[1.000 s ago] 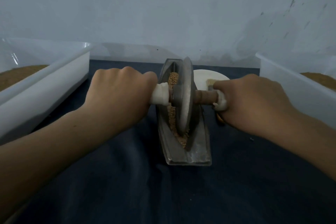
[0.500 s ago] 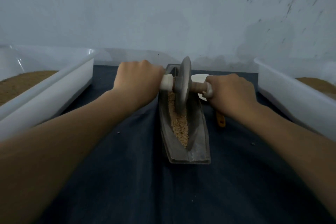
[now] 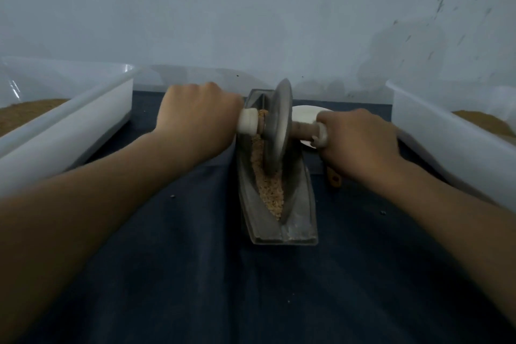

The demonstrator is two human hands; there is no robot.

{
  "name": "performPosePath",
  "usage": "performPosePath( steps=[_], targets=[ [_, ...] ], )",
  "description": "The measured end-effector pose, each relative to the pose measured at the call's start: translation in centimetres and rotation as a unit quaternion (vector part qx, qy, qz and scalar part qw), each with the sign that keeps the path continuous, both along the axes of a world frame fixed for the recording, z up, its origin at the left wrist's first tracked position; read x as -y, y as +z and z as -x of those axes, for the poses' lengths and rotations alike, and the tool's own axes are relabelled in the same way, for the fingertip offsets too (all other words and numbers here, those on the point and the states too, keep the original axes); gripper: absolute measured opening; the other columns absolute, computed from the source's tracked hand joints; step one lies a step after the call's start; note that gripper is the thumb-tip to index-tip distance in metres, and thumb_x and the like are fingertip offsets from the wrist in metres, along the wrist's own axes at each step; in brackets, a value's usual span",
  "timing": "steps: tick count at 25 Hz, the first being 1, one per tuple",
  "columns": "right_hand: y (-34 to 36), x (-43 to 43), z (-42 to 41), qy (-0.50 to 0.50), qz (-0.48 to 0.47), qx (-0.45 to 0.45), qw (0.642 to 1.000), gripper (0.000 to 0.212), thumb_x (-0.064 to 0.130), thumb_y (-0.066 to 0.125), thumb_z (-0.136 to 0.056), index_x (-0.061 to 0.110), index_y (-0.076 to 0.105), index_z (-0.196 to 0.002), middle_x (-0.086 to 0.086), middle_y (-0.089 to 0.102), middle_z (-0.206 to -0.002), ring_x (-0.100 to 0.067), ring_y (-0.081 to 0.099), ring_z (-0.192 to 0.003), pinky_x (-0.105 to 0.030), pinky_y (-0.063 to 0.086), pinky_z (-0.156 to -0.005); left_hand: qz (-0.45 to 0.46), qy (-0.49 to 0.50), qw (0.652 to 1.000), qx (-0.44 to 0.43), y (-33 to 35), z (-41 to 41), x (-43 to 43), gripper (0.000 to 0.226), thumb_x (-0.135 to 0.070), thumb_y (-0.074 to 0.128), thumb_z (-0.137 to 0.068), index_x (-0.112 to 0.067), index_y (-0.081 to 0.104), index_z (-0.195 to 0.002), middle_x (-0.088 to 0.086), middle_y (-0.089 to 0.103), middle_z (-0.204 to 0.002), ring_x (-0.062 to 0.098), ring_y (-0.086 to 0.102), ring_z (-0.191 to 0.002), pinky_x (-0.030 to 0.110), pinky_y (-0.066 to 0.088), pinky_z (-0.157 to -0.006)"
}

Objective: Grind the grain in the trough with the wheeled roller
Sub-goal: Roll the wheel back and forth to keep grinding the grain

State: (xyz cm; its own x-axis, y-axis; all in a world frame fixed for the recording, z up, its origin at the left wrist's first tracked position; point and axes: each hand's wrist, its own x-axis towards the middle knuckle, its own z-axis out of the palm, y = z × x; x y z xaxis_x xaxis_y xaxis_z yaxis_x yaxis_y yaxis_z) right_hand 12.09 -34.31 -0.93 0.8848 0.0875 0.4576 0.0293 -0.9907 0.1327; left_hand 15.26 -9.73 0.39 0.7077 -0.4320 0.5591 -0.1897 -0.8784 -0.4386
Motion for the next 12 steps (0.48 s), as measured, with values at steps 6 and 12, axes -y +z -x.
performPosePath(
  steps=[6,12],
  targets=[
    [0.6,-0.6,-2.9,-0.012,-0.014,0.004,1.0,0.012,0.025,0.064,-0.085,0.03,0.054,-0.081,0.005,0.051,-0.07,-0.019,0.047,-0.062,-0.026,0.024,-0.048,0.037,0.006,0.999,0.012,0.1,-1.7,0.8,0.004,-0.024,0.059,-0.088,-0.021,0.058,-0.09,0.002,0.05,-0.07,0.027,0.05,-0.061,0.03,0.022,-0.05],
    [0.5,1.2,5.7,0.067,-0.015,-0.001,0.998,0.014,0.055,0.043,-0.07,0.043,0.036,-0.071,0.01,0.04,-0.052,-0.013,0.04,-0.046,-0.023,0.029,-0.043,-0.04,-0.106,0.992,0.054,1.2,4.8,-3.0,0.027,-0.038,0.057,-0.075,-0.023,0.034,-0.076,0.001,0.052,-0.058,0.031,0.052,-0.045,0.021,0.008,-0.05]
  ],
)
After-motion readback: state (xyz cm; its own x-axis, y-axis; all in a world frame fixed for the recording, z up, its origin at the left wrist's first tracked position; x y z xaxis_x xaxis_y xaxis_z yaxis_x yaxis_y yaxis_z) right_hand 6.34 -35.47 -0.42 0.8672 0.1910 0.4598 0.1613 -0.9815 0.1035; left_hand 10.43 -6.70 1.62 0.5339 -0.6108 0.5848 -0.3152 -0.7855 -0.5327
